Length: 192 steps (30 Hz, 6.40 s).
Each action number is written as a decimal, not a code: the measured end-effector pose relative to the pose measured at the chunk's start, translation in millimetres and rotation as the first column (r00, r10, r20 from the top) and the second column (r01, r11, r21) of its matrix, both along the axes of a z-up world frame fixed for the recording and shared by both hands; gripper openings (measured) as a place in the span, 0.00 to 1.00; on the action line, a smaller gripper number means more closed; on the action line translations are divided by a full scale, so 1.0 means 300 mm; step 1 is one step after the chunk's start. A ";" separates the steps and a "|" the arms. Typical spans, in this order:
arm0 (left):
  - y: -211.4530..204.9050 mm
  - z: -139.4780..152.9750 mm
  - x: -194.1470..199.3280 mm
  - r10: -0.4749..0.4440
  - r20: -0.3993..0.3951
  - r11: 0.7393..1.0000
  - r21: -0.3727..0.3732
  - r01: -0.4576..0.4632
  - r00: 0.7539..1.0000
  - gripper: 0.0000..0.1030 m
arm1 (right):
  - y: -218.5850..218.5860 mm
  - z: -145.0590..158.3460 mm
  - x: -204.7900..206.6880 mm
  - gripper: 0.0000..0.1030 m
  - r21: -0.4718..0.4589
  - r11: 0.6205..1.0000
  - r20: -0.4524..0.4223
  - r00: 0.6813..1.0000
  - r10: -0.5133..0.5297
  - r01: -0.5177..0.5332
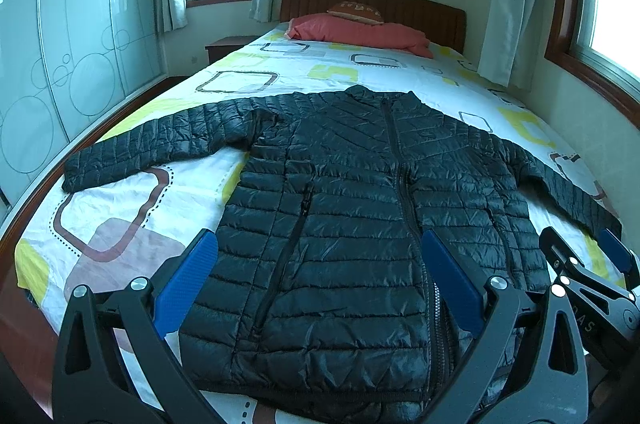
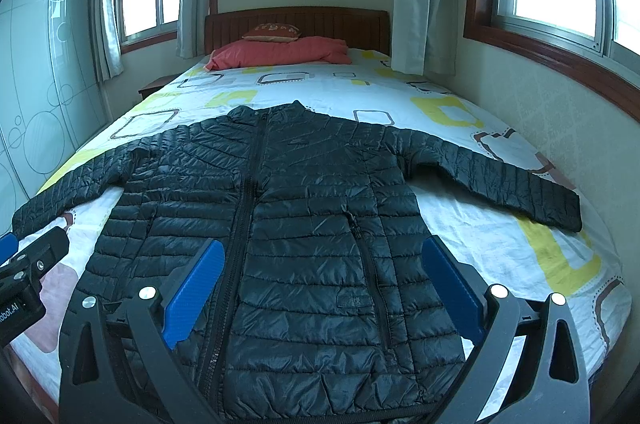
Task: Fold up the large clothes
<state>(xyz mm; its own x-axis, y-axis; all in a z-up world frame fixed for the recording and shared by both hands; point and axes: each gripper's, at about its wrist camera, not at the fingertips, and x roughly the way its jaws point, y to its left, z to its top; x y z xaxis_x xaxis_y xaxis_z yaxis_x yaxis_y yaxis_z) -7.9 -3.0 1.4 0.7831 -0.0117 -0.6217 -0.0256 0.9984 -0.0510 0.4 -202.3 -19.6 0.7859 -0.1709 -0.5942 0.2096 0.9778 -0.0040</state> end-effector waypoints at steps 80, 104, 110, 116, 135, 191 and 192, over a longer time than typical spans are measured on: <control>0.179 -0.104 0.134 0.080 -0.090 0.992 -0.085 -0.088 0.993 0.98 | -0.047 -0.060 0.063 0.95 0.025 1.000 -0.045 0.999 -0.012 0.013; 0.747 -0.528 0.523 0.336 -0.229 0.933 -0.055 -0.356 0.914 0.98 | -0.879 -0.316 0.143 0.95 0.455 0.773 -0.103 0.888 -0.447 0.442; 0.733 -0.538 0.568 0.348 -0.225 0.934 0.000 -0.358 0.910 0.98 | -1.142 -0.429 0.121 0.90 0.583 0.620 -0.137 0.816 -0.562 0.525; 0.721 -0.544 0.570 0.352 -0.216 0.934 0.012 -0.358 0.911 0.98 | -1.326 -0.506 0.066 0.74 0.675 0.494 -0.124 0.745 -0.656 0.548; 0.717 -0.556 0.562 0.353 -0.208 0.934 0.028 -0.356 0.912 0.98 | -1.609 -0.562 0.075 0.16 0.763 0.393 -0.010 0.618 -0.786 0.513; 0.724 -0.571 0.557 0.356 -0.185 0.934 0.035 -0.356 0.916 0.98 | 0.361 -0.364 1.138 0.08 0.310 0.902 -0.119 0.929 0.350 -0.300; 0.726 -0.571 0.558 0.356 -0.185 0.934 0.036 -0.356 0.916 0.98 | 0.375 -0.375 1.149 0.08 0.308 0.902 -0.132 0.926 0.354 -0.301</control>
<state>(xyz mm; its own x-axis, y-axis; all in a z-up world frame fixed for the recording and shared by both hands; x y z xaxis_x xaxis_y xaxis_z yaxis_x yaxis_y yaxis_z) 159.6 214.7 -169.9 0.6061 0.2480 -0.7558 -0.3883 0.9215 -0.0090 345.0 -89.9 -132.2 0.6435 0.2702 -0.7161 -0.1015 0.9575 0.2701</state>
